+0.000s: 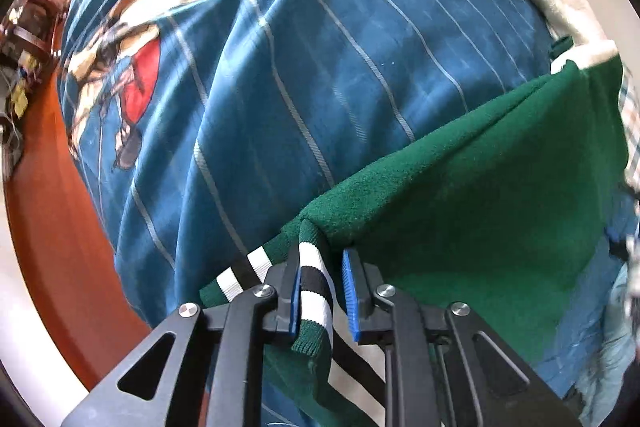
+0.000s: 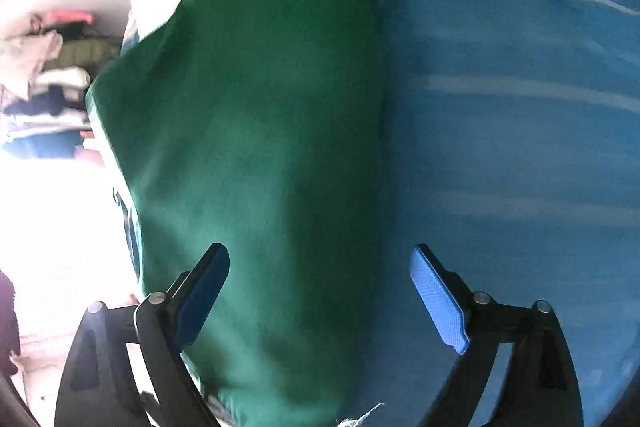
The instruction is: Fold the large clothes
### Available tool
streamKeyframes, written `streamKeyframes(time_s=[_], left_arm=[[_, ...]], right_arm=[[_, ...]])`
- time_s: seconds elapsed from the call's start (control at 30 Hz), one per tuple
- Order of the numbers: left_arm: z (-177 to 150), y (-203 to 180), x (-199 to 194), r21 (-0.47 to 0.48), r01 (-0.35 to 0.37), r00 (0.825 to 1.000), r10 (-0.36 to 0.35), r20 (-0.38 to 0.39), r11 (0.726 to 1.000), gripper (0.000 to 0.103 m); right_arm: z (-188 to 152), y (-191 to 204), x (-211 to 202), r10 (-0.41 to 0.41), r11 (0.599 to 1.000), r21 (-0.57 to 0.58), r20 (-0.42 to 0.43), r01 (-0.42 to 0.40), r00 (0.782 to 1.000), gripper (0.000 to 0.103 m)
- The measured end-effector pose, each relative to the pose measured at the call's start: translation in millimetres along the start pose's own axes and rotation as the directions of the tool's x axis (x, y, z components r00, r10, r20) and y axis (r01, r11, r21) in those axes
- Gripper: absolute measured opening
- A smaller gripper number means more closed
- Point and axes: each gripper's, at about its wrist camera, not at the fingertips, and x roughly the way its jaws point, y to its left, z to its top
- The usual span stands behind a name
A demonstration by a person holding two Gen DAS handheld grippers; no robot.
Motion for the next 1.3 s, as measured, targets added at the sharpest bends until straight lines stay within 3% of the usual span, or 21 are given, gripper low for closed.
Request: streamKeyframes(time_s=[0.13,0.17,0.2,0.27,0.33,0.4,0.53,0.63,0.67,0.73,0.77,0.83,0.9,0.93,1.1,1.2,1.3], left_arm=[[-1.0,-12.1,3.1,0.023,-0.034,0.999,0.034,0.015,0.999,0.015],[1.1,-15.3,5.1,0.029,-0.039,0.999,0.039,0.013,0.999,0.015],[2.9,-17.3,6.2,0.034,-0.042,0.999,0.042,0.010,0.999,0.015],[9.1,-21.9,8.8,0.049,-0.040,0.999,0.040,0.003,0.998,0.015],[26.5,-22.3,14.4,0.064,-0.015,1.000,0.017,-0.026,0.998,0.015],[52.5,-25.7,15.1,0.099,0.002,0.999,0.002,-0.043,0.995,0.015],[97.0,-38.3,12.8,0.223,0.018,0.998,-0.005,-0.058,0.975,0.015],[128.0,-51.4,20.9,0.343,0.011,0.998,0.013,-0.066,0.939,0.020],[136.9,-56.6,22.3,0.375,0.021,0.997,0.009,-0.077,0.927,0.020],[145.5,-60.2,20.6,0.387,0.048,0.995,-0.009,-0.100,0.921,0.023],[148.3,-61.0,15.3,0.372,0.063,0.994,-0.026,-0.103,0.926,0.026],[147.6,-58.0,1.1,0.327,0.069,0.996,-0.047,-0.077,0.942,0.036],[140.5,-50.9,-14.0,0.276,0.086,0.996,-0.074,-0.054,0.957,0.068],[136.8,-44.2,-19.1,0.246,0.091,0.996,-0.085,-0.033,0.965,0.070],[111.3,-13.5,-39.2,0.105,0.069,0.995,-0.076,0.061,0.992,0.070],[104.6,0.4,-25.4,0.016,0.079,0.995,-0.079,0.057,0.997,0.070],[105.6,2.7,-6.4,-0.053,0.002,0.995,0.003,0.103,0.999,0.064]], right_arm=[[34.9,-25.1,27.2,0.218,0.968,0.115,0.045,-0.222,0.975,0.093],[36.6,-22.2,28.0,0.235,0.966,0.100,0.053,-0.240,0.970,0.072],[35.3,-21.8,29.1,0.220,0.969,0.106,0.043,-0.223,0.975,0.044],[22.0,-27.5,15.7,0.252,0.952,0.159,0.080,-0.262,0.964,0.022],[3.8,-32.6,-11.1,0.292,0.925,0.217,0.124,-0.313,0.948,0.018],[-30.5,-40.4,-53.5,0.309,0.897,0.273,0.178,-0.348,0.934,0.018],[-117.2,-78.7,-117.0,0.260,0.846,0.415,0.227,-0.335,0.938,0.018],[-172.3,-114.9,-138.4,0.163,0.844,0.485,0.175,-0.229,0.971,0.019],[-186.8,-131.5,-137.4,0.103,0.845,0.513,0.121,-0.151,0.987,0.025],[-200.0,-157.8,-133.8,0.047,0.838,0.543,0.038,-0.060,0.998,0.038],[-203.4,-167.5,-136.1,0.033,0.830,0.556,0.020,-0.038,0.999,0.049],[-205.3,-174.3,-152.4,-0.042,0.844,0.535,-0.012,0.042,0.999,0.056],[-205.4,-167.2,-176.2,-0.137,0.878,0.458,-0.036,0.138,0.990,0.064],[-203.1,-165.0,-188.5,-0.185,0.887,0.423,-0.043,0.186,0.982,0.065],[-180.9,-103.1,-216.2,-0.272,0.949,0.168,0.014,0.266,0.962,0.065],[-144.6,-52.8,-217.8,-0.317,0.948,-0.012,0.081,0.319,0.945,0.073],[-106.5,-11.2,-205.8,-0.272,0.954,-0.107,0.078,0.279,0.959,0.073]])
